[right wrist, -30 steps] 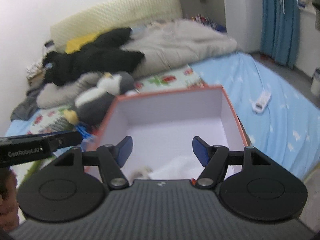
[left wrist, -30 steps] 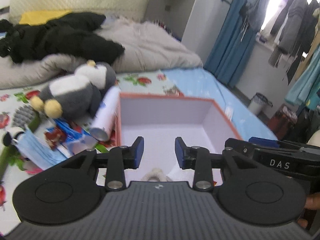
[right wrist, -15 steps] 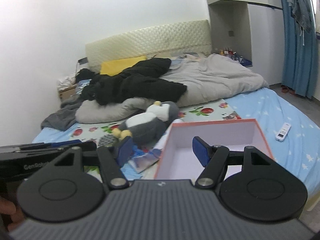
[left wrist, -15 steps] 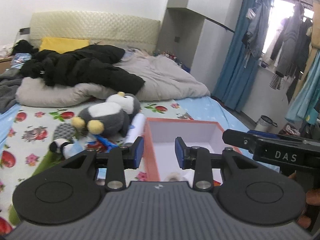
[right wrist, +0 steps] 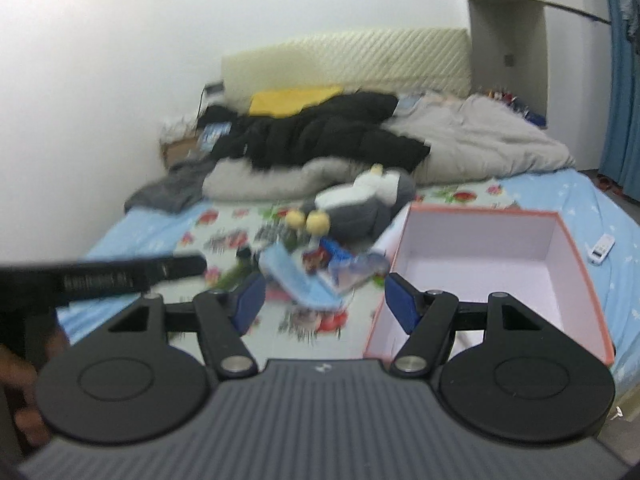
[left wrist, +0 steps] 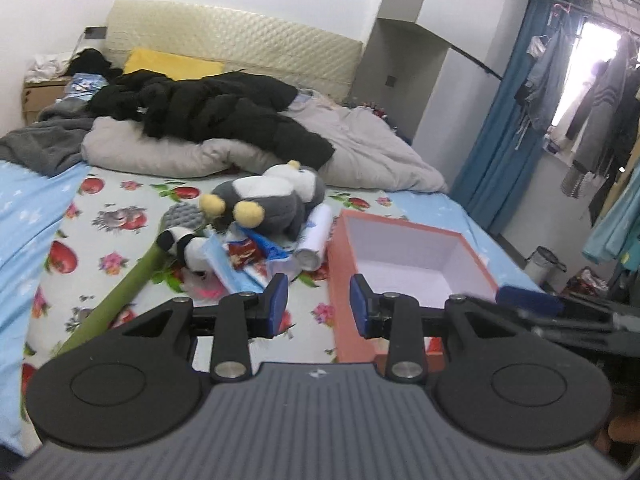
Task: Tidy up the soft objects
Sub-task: 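Move both tools back over the pile on the bed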
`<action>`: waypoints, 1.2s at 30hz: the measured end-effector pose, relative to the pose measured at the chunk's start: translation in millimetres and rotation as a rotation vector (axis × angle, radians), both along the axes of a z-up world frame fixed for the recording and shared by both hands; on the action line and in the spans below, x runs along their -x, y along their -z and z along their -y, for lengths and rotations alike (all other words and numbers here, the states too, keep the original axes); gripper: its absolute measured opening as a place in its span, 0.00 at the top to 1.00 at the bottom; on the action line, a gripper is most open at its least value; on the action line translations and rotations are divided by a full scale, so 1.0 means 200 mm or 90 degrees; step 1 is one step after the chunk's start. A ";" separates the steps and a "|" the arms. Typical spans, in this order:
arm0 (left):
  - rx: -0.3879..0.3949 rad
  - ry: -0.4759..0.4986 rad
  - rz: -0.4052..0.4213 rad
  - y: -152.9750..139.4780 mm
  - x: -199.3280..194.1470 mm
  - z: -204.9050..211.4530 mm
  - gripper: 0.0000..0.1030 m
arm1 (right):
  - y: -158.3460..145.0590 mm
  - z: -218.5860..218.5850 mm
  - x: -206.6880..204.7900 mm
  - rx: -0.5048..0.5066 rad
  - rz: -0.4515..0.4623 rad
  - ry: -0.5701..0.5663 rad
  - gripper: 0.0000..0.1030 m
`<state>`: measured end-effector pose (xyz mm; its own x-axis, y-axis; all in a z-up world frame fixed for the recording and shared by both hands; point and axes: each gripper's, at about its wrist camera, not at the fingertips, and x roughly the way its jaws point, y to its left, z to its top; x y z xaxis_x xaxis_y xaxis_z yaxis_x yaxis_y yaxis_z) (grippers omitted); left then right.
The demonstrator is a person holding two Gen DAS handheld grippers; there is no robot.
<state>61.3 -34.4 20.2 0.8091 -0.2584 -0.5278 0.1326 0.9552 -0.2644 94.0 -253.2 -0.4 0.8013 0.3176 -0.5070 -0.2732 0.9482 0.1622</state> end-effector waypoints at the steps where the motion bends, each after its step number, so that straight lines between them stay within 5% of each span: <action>1: -0.002 -0.004 -0.003 0.01 0.02 -0.01 0.62 | 0.02 -0.01 0.01 0.003 -0.007 -0.002 0.33; 18: 0.001 -0.049 -0.056 0.33 0.02 -0.10 0.62 | 0.29 -0.14 0.02 -0.012 -0.075 -0.028 0.33; 36: 0.074 -0.146 -0.126 0.71 -0.68 -0.44 0.62 | 0.60 -0.42 -0.48 0.026 -0.114 -0.097 0.39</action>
<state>197.0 53.6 -122.5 0.7378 -0.1480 -0.6586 -0.1482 0.9163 -0.3720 190.8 -168.7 -121.0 0.6422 0.4038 -0.6515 -0.3836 0.9052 0.1829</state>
